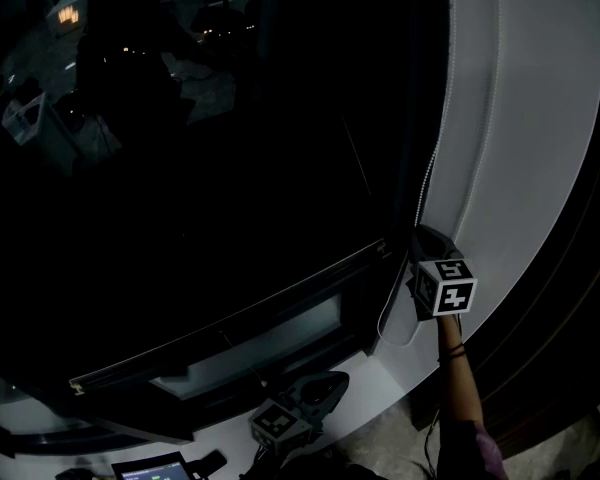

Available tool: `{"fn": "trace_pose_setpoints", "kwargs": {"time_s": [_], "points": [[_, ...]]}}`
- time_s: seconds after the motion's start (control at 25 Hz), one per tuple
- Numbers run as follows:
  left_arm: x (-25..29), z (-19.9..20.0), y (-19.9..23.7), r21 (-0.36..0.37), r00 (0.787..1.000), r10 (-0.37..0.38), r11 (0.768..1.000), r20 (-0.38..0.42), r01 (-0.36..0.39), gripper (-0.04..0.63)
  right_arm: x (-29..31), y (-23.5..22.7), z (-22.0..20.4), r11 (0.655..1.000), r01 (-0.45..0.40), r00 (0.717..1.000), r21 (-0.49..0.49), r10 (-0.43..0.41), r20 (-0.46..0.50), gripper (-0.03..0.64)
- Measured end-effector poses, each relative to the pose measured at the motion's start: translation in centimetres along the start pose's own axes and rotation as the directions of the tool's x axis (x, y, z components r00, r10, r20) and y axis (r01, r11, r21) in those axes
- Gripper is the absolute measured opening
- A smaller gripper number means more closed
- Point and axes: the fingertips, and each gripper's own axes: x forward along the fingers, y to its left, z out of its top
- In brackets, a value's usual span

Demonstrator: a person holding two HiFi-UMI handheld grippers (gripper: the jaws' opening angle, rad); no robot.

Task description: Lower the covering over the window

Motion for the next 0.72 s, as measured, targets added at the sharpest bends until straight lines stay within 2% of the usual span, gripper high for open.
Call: {"fn": "trace_pose_setpoints", "kwargs": {"time_s": [0.2, 0.32, 0.56, 0.64, 0.72], "points": [[-0.1, 0.3, 0.9, -0.004, 1.000, 0.020, 1.000, 0.013, -0.020, 0.003, -2.2, 2.2, -0.7, 1.000, -0.026, 0.999, 0.008, 0.026, 0.032, 0.014], [0.1, 0.8, 1.2, -0.008, 1.000, 0.017, 1.000, 0.022, -0.017, 0.003, -3.9, 3.4, -1.2, 1.000, -0.007, 0.999, -0.018, 0.008, 0.052, 0.012], [1.8, 2.0, 1.1, 0.014, 0.999, -0.014, 1.000, 0.039, 0.014, 0.003, -7.0, 3.1, -2.7, 0.997, -0.007, 0.997, 0.078, 0.001, 0.082, 0.012], [2.6, 2.6, 0.9, 0.021, 0.999, -0.031, 0.999, 0.045, 0.030, 0.003, -7.8, 3.5, -4.1, 0.995, -0.015, 0.998, 0.095, 0.009, 0.058, 0.012], [3.4, 3.2, 0.8, 0.033, 0.997, -0.047, 0.998, 0.054, 0.046, 0.003, -8.5, 4.6, -7.1, 0.994, -0.026, 1.000, 0.107, 0.027, -0.007, 0.012]]}}
